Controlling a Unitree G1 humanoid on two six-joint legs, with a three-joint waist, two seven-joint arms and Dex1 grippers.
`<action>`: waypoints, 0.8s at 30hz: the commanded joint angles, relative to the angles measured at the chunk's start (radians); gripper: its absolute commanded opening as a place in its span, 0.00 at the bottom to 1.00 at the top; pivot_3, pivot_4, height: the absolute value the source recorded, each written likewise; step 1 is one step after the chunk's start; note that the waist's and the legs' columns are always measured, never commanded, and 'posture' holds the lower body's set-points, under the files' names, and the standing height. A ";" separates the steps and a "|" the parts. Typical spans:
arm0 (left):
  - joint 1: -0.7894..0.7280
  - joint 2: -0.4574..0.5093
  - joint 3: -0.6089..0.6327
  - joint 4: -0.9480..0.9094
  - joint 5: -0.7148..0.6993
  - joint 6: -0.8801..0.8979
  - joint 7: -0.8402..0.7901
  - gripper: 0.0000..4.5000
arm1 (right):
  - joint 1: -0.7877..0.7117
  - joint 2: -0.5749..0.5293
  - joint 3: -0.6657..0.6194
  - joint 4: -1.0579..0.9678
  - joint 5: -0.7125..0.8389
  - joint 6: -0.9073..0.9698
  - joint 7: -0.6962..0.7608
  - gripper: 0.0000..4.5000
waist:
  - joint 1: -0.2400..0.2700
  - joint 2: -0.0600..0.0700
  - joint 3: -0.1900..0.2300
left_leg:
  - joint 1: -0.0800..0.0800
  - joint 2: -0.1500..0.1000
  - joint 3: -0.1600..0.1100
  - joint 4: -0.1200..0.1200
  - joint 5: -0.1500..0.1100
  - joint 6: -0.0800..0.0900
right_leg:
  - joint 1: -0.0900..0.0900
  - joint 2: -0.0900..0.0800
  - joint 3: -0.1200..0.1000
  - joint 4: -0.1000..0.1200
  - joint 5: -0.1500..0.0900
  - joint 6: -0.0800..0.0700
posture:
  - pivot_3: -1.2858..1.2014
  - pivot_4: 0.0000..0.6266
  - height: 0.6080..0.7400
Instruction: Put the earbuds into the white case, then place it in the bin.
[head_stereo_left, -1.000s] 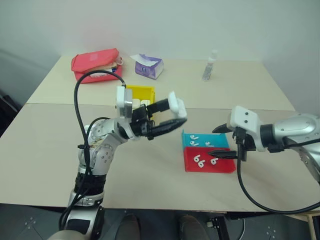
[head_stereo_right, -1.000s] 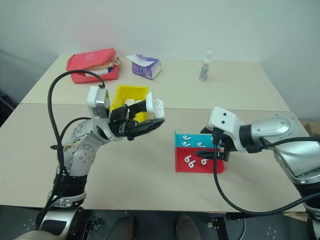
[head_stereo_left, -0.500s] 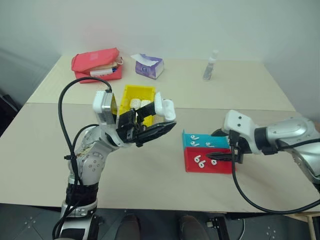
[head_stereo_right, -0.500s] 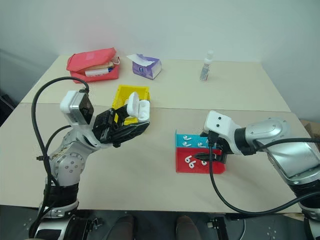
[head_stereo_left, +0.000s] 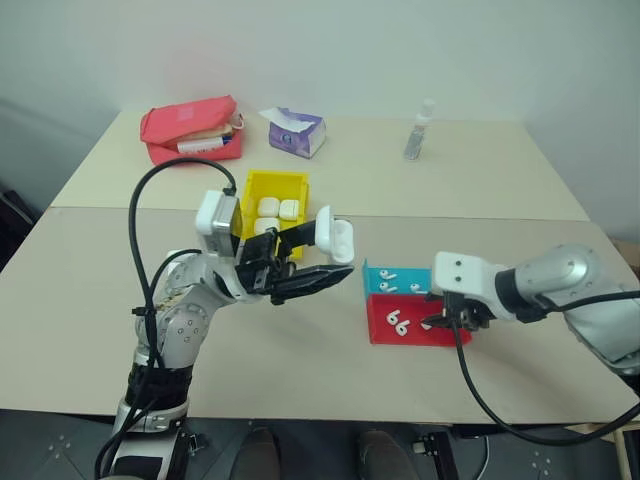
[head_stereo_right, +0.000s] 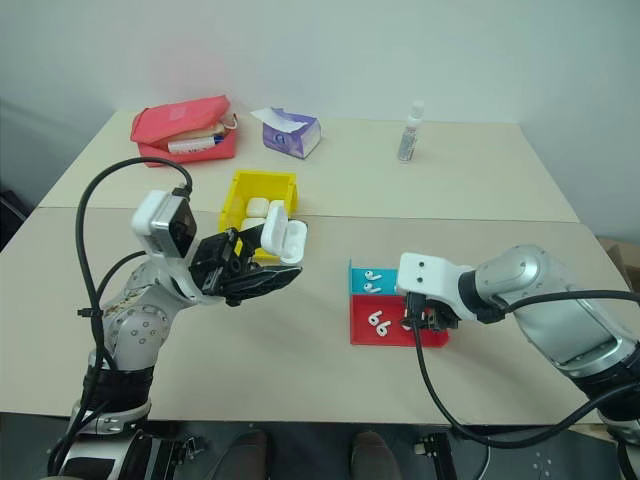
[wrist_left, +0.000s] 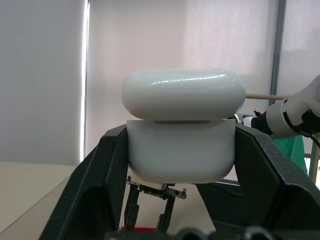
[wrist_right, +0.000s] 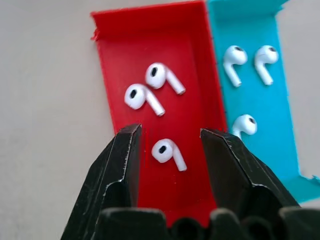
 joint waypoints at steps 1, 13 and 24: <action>0.006 0.001 -0.002 -0.038 -0.006 -0.015 -0.007 0.62 | 0.004 -0.017 0.038 0.018 -0.118 -0.109 0.003 0.50 | 0.000 0.000 0.000 | 0.000 0.000 0.000 0.000 0.000 0.000 | 0.000 0.000 0.000 0.000 0.000 0.000 | 0.52 0.24 1.00; -0.006 0.014 0.010 -0.152 -0.058 0.062 0.112 0.62 | -0.040 0.074 0.088 0.159 -0.259 -0.246 0.081 0.50 | 0.000 0.000 0.000 | 0.000 0.000 0.000 0.000 0.000 0.000 | 0.000 0.000 0.000 0.000 0.000 0.000 | 0.52 0.24 1.00; 0.015 0.031 0.014 -0.195 -0.084 0.077 0.159 0.62 | -0.025 0.105 0.084 0.205 -0.322 -0.316 0.141 0.50 | 0.000 0.000 0.000 | 0.000 0.000 -0.001 0.000 0.000 0.000 | 0.000 0.000 -0.001 0.000 0.000 0.000 | 0.52 0.24 1.00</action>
